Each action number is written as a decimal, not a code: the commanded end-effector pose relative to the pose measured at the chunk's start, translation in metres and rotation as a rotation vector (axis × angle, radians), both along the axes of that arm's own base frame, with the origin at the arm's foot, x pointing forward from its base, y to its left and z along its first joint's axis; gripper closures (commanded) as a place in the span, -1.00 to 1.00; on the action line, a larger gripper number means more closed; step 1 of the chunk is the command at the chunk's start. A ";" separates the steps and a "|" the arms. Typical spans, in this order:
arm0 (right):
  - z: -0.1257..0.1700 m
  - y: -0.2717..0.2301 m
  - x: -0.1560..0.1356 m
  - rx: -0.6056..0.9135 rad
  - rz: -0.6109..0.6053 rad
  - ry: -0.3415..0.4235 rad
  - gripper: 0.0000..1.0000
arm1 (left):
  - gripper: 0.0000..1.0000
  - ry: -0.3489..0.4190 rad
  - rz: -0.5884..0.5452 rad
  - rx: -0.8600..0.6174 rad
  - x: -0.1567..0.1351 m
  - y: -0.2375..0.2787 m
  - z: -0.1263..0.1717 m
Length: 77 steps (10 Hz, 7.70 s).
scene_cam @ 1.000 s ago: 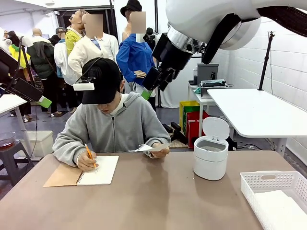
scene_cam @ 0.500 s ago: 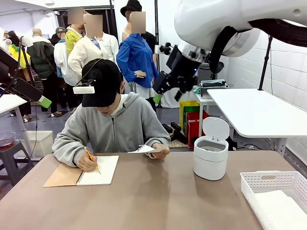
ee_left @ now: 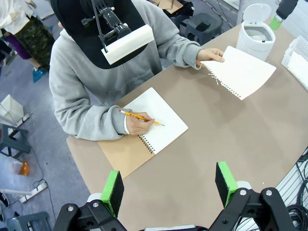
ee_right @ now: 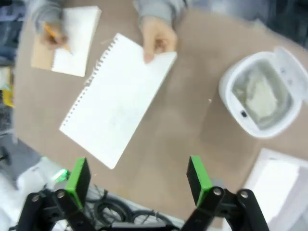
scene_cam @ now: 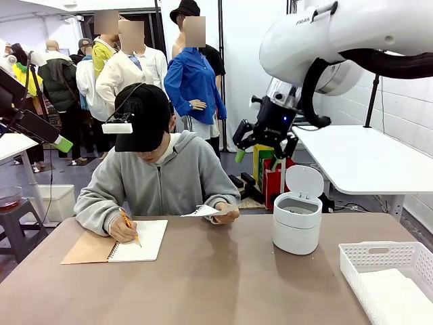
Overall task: Sort the paper based on its condition.
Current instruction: If a person hands you a paper, place it in the Organizing basket , and if it's crumpled, put it in the Trash can.
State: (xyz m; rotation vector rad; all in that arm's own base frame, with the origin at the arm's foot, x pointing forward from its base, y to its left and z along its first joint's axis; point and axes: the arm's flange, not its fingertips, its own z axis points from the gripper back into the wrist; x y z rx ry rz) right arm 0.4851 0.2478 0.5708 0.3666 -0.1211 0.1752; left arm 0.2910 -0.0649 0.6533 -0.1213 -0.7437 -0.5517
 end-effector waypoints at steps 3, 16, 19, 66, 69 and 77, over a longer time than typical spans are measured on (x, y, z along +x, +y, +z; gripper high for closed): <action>-0.041 0.005 -0.015 0.163 -0.360 0.194 -1.00 | -1.00 -0.003 0.001 -0.001 0.000 0.000 0.000; -0.128 0.009 0.022 0.312 -0.535 0.399 -1.00 | -1.00 -0.003 0.001 -0.001 0.000 0.000 0.000; -0.148 0.017 0.022 0.355 -0.525 0.481 -1.00 | -1.00 -0.003 0.001 -0.001 0.000 0.000 0.000; -0.068 -0.258 -0.113 -0.226 -0.172 0.115 1.00 | -1.00 -0.003 0.001 -0.001 0.000 0.000 0.000; -0.082 -0.243 -0.109 -0.233 -0.171 0.211 1.00 | -1.00 -0.003 0.001 -0.001 0.000 0.000 0.000; -0.143 -0.241 -0.138 -0.159 -0.155 0.258 1.00 | -1.00 -0.003 0.001 -0.001 0.000 0.000 0.000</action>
